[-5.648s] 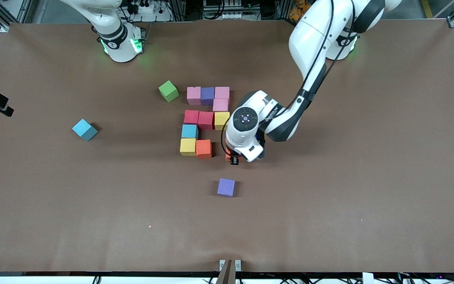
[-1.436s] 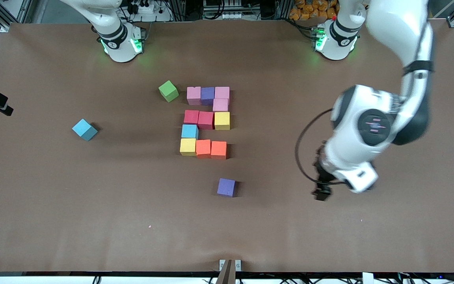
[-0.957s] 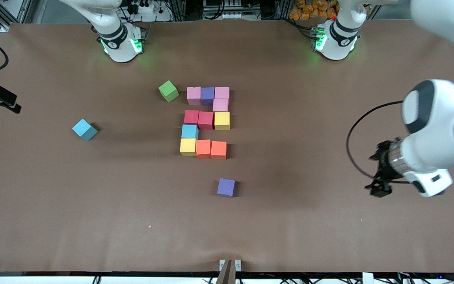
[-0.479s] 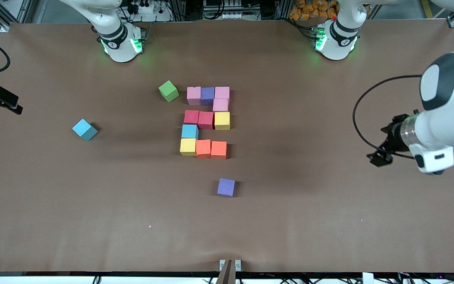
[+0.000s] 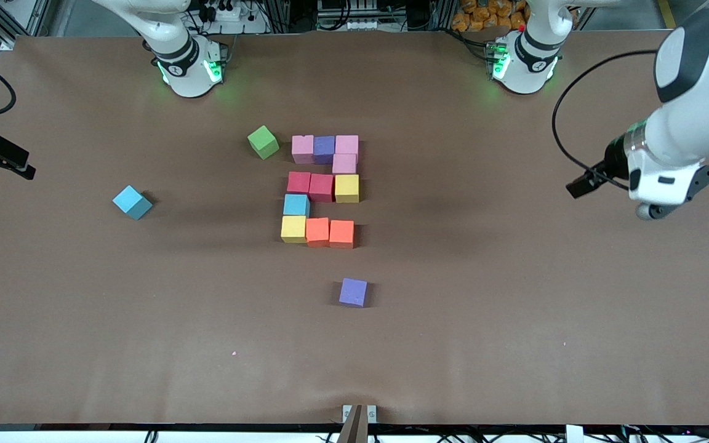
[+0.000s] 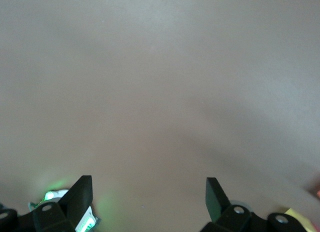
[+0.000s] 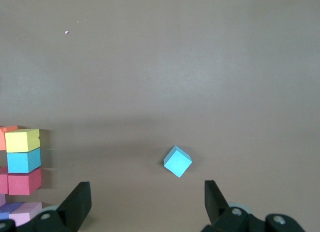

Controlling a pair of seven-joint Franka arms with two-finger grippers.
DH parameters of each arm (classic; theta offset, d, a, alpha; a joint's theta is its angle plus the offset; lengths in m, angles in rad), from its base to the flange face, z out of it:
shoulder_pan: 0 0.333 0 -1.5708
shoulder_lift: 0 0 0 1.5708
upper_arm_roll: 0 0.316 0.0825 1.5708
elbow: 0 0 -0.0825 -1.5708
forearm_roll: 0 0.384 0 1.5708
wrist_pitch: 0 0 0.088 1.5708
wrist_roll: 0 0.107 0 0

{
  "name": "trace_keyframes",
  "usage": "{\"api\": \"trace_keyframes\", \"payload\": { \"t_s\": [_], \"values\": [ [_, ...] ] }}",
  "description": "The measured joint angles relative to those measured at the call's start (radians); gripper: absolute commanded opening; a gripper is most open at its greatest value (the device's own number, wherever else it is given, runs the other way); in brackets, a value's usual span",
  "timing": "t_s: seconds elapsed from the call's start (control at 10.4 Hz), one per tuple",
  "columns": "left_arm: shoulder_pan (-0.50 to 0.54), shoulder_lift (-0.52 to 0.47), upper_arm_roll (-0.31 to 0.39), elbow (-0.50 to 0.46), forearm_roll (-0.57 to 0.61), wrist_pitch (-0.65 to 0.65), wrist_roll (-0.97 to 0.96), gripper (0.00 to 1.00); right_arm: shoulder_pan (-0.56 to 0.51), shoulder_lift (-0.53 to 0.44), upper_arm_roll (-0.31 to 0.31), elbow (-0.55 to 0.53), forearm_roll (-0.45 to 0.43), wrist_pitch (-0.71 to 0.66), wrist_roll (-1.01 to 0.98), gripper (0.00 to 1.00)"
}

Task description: Form number 2 with 11 blocks

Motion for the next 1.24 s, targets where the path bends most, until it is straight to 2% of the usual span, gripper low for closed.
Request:
{"api": "trace_keyframes", "payload": {
  "t_s": [0.29, 0.48, 0.77, 1.05, 1.24],
  "values": [
    [-0.001, -0.030, 0.006, 0.001, 0.001, 0.059, 0.200, 1.00, 0.000, 0.000, 0.000, 0.000, 0.000, 0.000, 0.000, 1.00],
    [-0.003, -0.031, 0.031, 0.037, 0.001, 0.073, 0.350, 1.00, 0.000, 0.000, 0.000, 0.000, 0.000, 0.000, 0.000, 1.00],
    [-0.006, -0.036, 0.039, 0.106, 0.001, 0.066, 0.398, 1.00, 0.000, 0.000, 0.000, 0.000, 0.000, 0.000, 0.000, 1.00],
    [-0.014, -0.042, -0.010, 0.128, 0.058, 0.030, 0.401, 1.00, 0.000, 0.000, 0.000, 0.000, -0.001, 0.000, 0.000, 1.00],
    [-0.019, -0.043, -0.019, 0.145, 0.069, -0.016, 0.472, 1.00, 0.000, 0.000, 0.000, 0.000, -0.001, 0.000, 0.000, 1.00]
  ]
}}
